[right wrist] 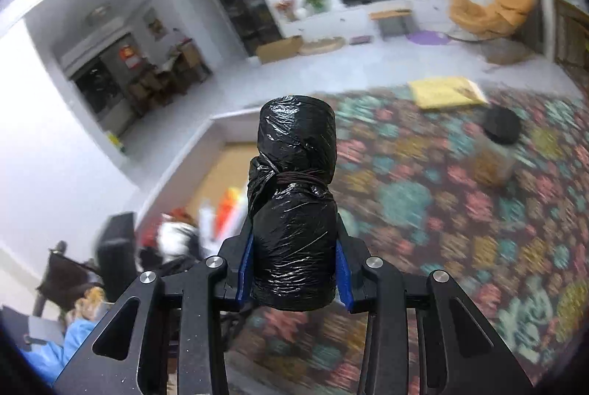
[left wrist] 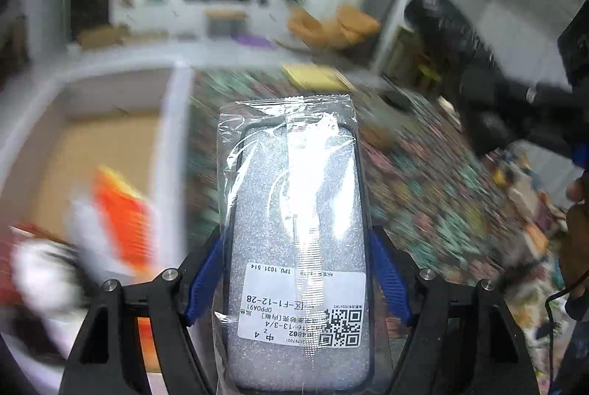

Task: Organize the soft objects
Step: 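Drop the clear packet and black roll into the white box, opening both tools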

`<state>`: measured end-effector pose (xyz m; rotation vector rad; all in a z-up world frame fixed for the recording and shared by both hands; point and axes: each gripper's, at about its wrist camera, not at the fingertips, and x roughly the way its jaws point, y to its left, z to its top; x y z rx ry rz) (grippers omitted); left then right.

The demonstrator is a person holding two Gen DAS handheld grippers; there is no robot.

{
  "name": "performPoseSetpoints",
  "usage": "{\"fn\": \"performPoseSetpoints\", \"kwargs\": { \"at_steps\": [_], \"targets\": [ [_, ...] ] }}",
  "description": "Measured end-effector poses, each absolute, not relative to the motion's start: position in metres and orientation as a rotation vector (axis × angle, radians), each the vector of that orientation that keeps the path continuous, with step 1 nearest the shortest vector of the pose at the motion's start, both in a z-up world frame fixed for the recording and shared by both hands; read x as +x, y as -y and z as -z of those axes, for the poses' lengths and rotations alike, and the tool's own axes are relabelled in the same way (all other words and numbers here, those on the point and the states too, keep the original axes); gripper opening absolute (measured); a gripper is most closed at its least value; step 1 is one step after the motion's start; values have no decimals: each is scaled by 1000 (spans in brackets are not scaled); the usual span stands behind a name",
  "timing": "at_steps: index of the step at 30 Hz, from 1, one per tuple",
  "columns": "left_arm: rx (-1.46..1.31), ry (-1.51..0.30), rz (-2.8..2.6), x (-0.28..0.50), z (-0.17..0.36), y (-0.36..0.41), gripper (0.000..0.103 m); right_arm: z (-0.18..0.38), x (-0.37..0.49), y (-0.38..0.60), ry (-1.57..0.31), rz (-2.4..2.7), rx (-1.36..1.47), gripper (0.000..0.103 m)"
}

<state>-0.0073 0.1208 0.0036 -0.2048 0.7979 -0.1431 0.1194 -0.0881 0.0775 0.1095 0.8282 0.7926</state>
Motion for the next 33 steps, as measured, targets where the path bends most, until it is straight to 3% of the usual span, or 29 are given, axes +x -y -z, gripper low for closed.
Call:
{"fn": "performPoseSetpoints", "kwargs": {
  "at_steps": [4,7,9,10,11,12,15,22,33],
  "targets": [
    [-141,-796,-166,-24,-14,-210,75,-74,116,17,-871,-901,105,39],
    [-93,-839,-341,-29,1,-259,84,-48,112,-42,-948,-974,114,39],
    [-84,-860,-395,-31,10,-278,85,-26,107,-70,-997,-1010,121,44],
    [-86,-869,-426,-33,13,-287,85,-10,104,-87,-1037,-1042,135,53],
    [-93,-870,-441,-38,14,-290,86,1,102,-95,-1070,-1065,143,71],
    [-103,-865,-449,-40,15,-294,88,10,100,-101,-1104,-1070,143,75],
    [-125,-825,-463,-54,10,-294,99,19,96,-97,-1087,-1021,98,75],
    [-149,-756,-479,-75,-10,-278,101,-6,83,-64,-959,-906,-44,76],
    [-202,-800,-567,-105,-13,-263,102,-1,54,-71,-1007,-821,-198,76]
  ]
}}
